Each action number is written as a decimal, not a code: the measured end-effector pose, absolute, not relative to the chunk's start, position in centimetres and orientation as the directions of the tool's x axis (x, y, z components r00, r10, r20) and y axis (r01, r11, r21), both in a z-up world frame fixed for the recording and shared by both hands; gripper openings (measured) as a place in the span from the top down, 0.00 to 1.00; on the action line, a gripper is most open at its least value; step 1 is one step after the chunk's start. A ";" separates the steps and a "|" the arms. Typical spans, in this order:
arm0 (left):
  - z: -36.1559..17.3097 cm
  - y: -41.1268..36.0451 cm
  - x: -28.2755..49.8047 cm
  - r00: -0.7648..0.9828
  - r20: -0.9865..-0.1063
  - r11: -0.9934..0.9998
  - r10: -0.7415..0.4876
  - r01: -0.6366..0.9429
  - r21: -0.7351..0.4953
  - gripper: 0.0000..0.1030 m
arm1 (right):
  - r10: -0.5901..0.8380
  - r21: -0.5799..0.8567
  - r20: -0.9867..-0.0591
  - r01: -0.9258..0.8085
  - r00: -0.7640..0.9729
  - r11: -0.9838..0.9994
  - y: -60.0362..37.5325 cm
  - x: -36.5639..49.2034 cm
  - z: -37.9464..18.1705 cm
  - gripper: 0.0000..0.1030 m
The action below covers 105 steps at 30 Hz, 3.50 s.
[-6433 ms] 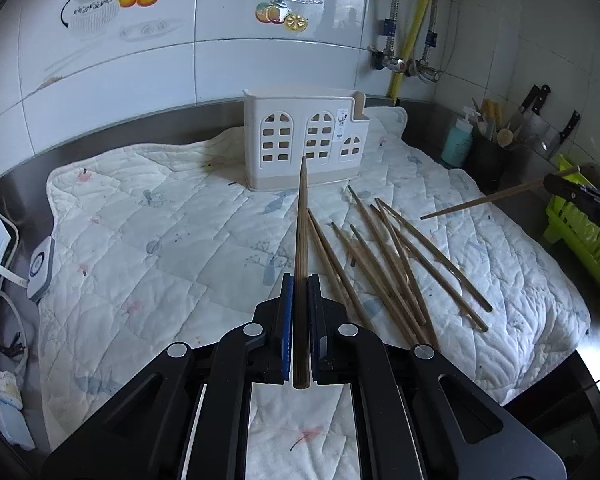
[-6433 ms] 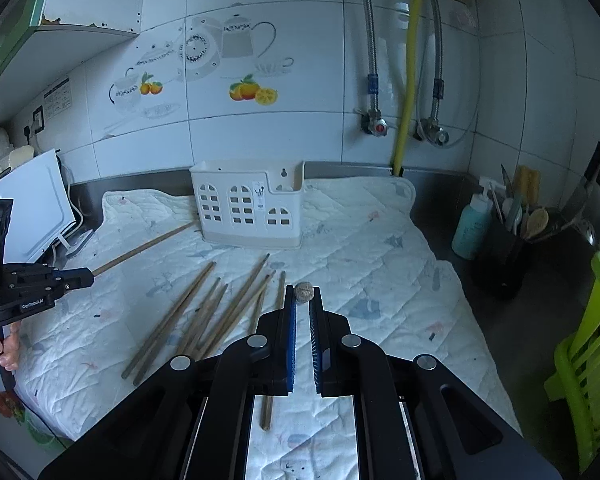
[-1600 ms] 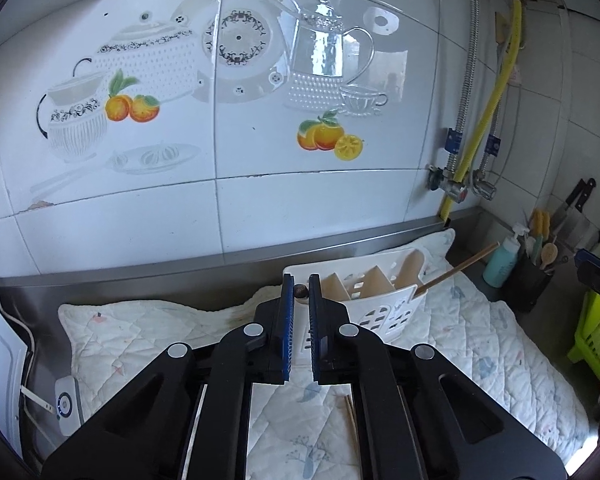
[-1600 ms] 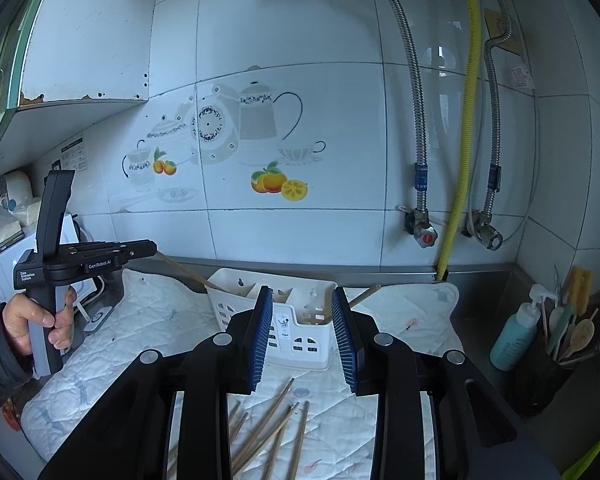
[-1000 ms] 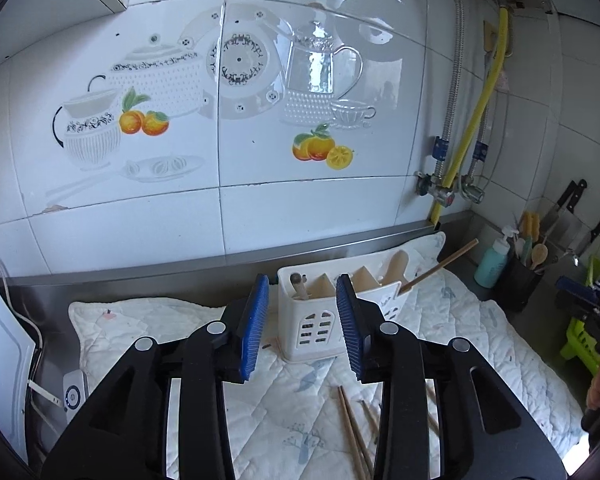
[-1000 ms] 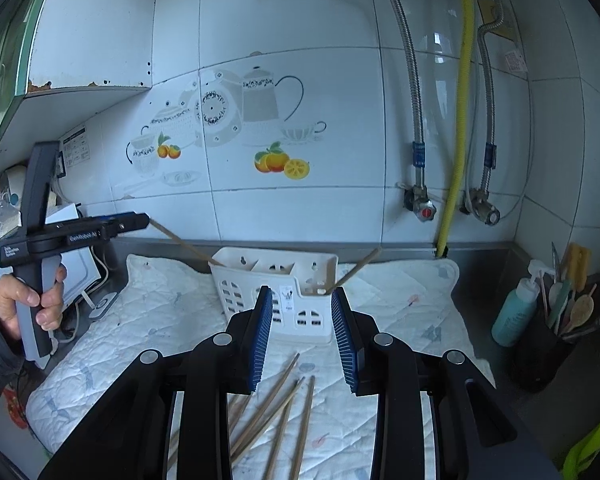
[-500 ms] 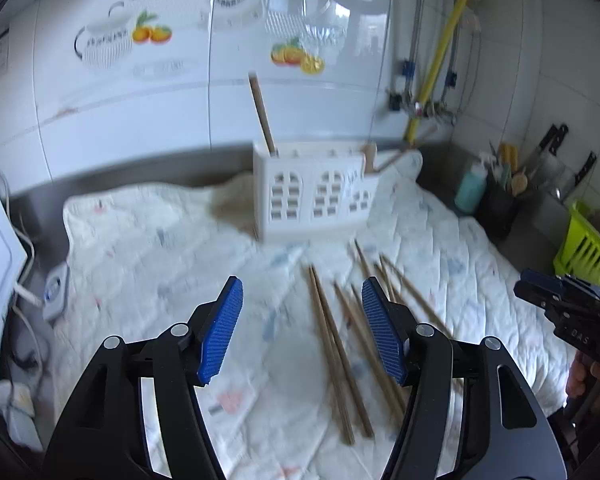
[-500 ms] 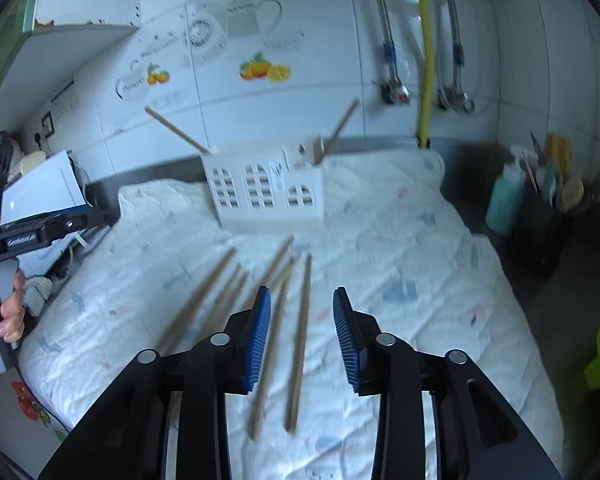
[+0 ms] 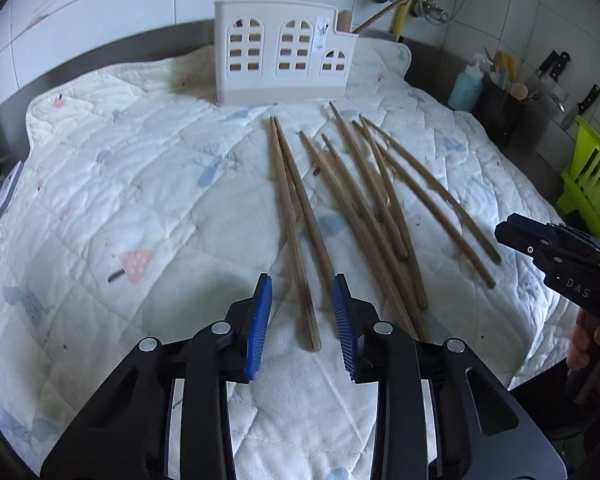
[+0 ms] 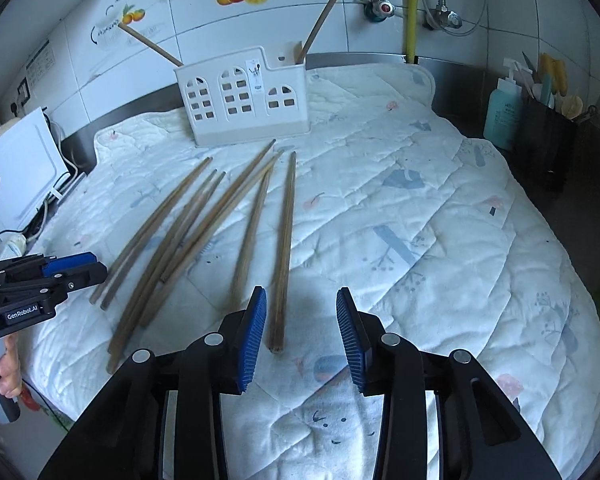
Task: Organize utensils
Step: 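Close the left tool on a loose chopstick while the right tool grasps another, then lift both held chopsticks and carry them above the white holder, then open both tools to release the chopsticks into the holder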
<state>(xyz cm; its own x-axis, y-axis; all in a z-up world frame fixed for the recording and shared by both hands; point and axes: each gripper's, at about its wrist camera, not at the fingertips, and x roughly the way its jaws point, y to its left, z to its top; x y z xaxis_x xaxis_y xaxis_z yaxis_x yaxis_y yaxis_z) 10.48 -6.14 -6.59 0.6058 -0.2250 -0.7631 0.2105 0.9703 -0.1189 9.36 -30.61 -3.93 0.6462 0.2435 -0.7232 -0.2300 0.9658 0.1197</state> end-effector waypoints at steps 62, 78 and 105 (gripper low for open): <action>7.3 -5.8 19.8 0.748 -0.622 0.958 -0.232 0.286 -0.014 0.96 | 0.349 0.000 -0.496 -0.402 0.795 0.916 -27.9 20.2 16.7 0.94; 16.5 -4.9 23.0 0.822 -0.509 0.957 -0.257 0.288 -0.019 0.96 | 0.359 -0.007 -0.478 -0.412 0.802 0.911 -26.0 27.1 22.6 0.94; 20.2 -5.4 32.4 0.884 -0.423 0.980 -0.197 0.181 -0.077 0.96 | 0.355 0.012 -0.523 -0.410 0.775 0.912 -25.8 31.7 19.8 0.94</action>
